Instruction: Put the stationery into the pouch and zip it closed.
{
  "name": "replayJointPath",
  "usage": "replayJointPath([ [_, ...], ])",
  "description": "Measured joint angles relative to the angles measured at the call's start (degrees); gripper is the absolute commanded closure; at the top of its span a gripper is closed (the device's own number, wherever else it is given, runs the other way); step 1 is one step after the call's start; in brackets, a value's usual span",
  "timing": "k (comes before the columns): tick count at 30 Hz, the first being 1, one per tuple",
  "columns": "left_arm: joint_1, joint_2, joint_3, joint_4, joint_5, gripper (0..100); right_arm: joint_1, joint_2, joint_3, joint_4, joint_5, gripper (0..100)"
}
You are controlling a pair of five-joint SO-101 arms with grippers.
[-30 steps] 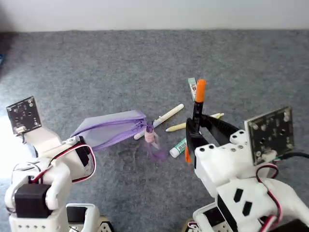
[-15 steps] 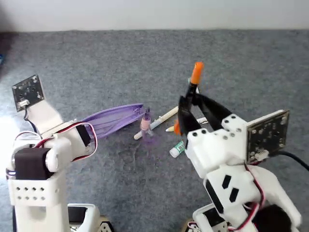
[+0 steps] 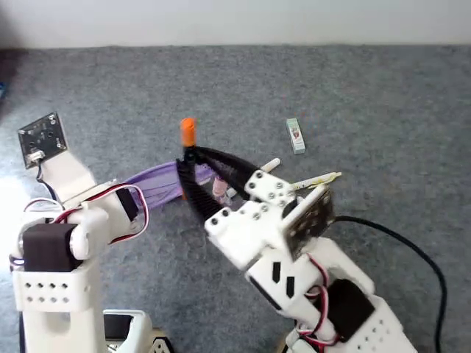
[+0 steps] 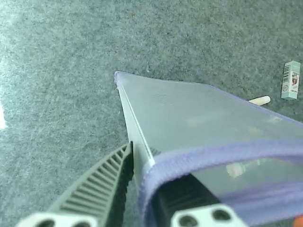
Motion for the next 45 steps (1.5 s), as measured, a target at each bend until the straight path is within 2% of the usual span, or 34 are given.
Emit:
replayJointPath([
  [3, 0.0, 0.2, 0.0, 0.0, 0.0, 99, -3.0, 0.7, 1.4, -4.7, 2.3, 99.0],
  [9, 0.0, 0.2, 0.0, 0.0, 0.0, 99, -4.0, 3.6, 1.2, -11.5, 4.1, 99.0],
  [19, 0.0, 0.3, 0.0, 0.0, 0.0, 99, -4.2, 9.6, 1.6, -10.7, 5.3, 99.0],
  [26, 0.0, 0.4, 0.0, 0.0, 0.0, 99, -0.5, 11.8, 4.3, -11.9, 5.5, 98.7],
  [28, 0.0, 0.4, 0.0, 0.0, 0.0, 99, 0.3, 11.8, 4.3, -11.2, 5.5, 95.8],
  [33, 0.0, 0.4, 0.0, 0.0, 0.0, 99, 0.4, 11.8, 4.3, -5.9, 5.5, 79.8],
  [40, 0.0, 0.4, 1.0, 0.0, 0.0, 99, 0.7, 9.2, 4.3, 0.1, 5.5, 79.0],
  [45, 0.0, 0.5, 1.9, 0.0, 0.0, 99, 6.9, 4.9, 3.6, 8.4, 4.2, 79.0],
])
